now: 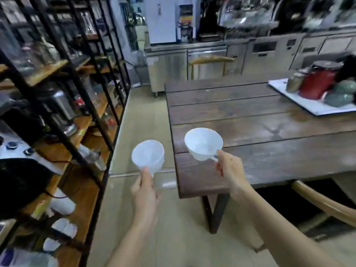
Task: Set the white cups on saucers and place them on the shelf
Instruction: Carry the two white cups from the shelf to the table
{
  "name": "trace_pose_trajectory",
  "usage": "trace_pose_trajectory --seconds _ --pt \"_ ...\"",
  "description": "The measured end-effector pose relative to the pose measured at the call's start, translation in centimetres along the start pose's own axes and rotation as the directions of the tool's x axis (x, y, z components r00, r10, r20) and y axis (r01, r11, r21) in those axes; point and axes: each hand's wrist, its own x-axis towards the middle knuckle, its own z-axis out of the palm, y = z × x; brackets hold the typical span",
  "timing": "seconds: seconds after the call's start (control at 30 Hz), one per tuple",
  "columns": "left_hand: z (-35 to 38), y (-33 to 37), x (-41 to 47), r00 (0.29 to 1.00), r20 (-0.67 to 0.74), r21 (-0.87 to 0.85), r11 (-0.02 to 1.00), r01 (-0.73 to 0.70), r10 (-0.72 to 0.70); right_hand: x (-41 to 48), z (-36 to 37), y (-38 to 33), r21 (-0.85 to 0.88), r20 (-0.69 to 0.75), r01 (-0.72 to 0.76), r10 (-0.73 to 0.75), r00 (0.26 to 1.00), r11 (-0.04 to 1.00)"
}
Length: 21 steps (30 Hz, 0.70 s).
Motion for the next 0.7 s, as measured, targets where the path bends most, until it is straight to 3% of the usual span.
trace_pose_trajectory --seconds 0.3,0.5,0.7 --pt "13.8 -2.5 8.6 0.973 0.223 0.071 0.996 0.051 -0.066 11.5 -4.6 -0.1 0.046 -0.201 -0.026 0.035 0.979 0.999" --pt "21.1 -5.4 11.5 0.960 0.219 0.201 0.971 0.130 -0.173 18.8 -6.9 1.2 0.089 -0.256 -0.107 0.127 0.958 0.990" --pt "26.1 -8.5 14.2 0.961 0.176 0.323 0.935 0.148 -0.213 25.0 -8.9 3.4 0.116 -0.210 -0.220 0.240 0.948 0.969"
